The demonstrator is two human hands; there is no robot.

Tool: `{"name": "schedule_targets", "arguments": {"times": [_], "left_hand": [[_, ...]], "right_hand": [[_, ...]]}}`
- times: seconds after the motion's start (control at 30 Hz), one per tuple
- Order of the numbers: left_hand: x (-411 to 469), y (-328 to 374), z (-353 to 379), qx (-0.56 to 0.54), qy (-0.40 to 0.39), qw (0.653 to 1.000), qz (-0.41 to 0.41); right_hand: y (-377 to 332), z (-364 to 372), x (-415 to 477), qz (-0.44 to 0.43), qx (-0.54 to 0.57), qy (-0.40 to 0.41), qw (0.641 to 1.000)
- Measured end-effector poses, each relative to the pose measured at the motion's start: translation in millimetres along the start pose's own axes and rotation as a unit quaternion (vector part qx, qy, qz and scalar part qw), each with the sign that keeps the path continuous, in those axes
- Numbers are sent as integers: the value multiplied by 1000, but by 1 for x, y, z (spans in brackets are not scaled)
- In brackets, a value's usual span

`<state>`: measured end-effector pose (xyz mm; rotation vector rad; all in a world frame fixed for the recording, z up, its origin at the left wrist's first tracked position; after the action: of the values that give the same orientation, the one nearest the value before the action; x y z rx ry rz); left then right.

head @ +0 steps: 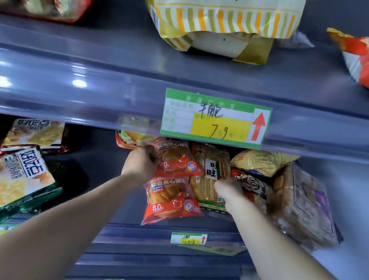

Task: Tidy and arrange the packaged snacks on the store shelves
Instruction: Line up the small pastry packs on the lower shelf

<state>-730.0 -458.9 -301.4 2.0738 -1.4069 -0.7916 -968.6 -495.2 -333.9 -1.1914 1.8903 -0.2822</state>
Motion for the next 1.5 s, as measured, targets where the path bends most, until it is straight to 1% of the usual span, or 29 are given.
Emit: {"name": "schedule_targets", "arguments": {"times": [0.07, 0.2, 0.3, 0.4, 0.5, 0.57, 0.63, 0.7, 0.77, 0.83, 0.93, 1.0, 1.07, 1.13, 1.27, 1.37, 1.47, 1.5], "left_hand": [[4, -4, 4, 14, -11, 1000, -11], [9, -18, 13, 34, -43, 998, -35], [9, -22, 15, 49, -53, 996, -48], [7, -21, 16, 63, -69, 995, -45], [3, -18, 19, 68, -84, 993, -47], [-5, -15, 19, 71, -76, 993, -55], [-15, -11, 15, 87, -61, 992, -65], [-27, -8, 10, 98, -42, 992, -74], [-39, -3, 5, 94, -23, 993, -72], [-51, -1, 0, 57, -5, 996, -70], [-73, 0, -8, -76, 4, 994, -78], [-91, 1, -15, -176, 9, 980, -87], [-109, -1, -25, -209, -7, 972, -104], [-130, -5, -34, -218, -27, 968, -118], [-167, -20, -59, -274, -21, 953, -128], [-193, -41, -84, -314, 21, 936, -154], [-221, -65, -113, -377, 63, 906, -181], [-230, -73, -123, -385, 73, 901, -188]], "right_hand": [[-1, 2, 7, 1, -30, 18, 999], [0, -1, 14, -7, -73, 16, 997], [1, -4, 16, -27, -81, 42, 996], [-3, -10, 8, -66, -70, 78, 992], [-17, -29, -12, -136, -50, 167, 975], [-26, -44, -26, -170, -35, 210, 962], [-34, -57, -39, -197, -30, 222, 954], [-41, -68, -51, -214, -23, 216, 952], [-45, -75, -60, -223, 21, 194, 955], [-47, -76, -67, -231, 80, 157, 957], [-51, -65, -81, -252, 127, 58, 958], [-52, -53, -95, -258, 142, -20, 955], [-54, -40, -110, -254, 166, -85, 949], [-55, -27, -125, -254, 173, -127, 943], [-64, 2, -156, -272, 174, -180, 929], [-74, 29, -178, -287, 169, -209, 919], [-89, 61, -202, -315, 140, -229, 910], [-95, 72, -212, -324, 130, -237, 906]]}}
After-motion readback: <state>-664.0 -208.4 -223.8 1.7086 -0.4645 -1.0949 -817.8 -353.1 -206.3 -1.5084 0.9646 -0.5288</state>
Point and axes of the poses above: each hand's wrist, its own x-axis towards the middle knuckle, its own z-axis out of the palm, y = z × x, the point moved 4 cm from there along x, towards the middle knuckle, and after that the axes turned 8 degrees about -y, right-handed, at the moved point
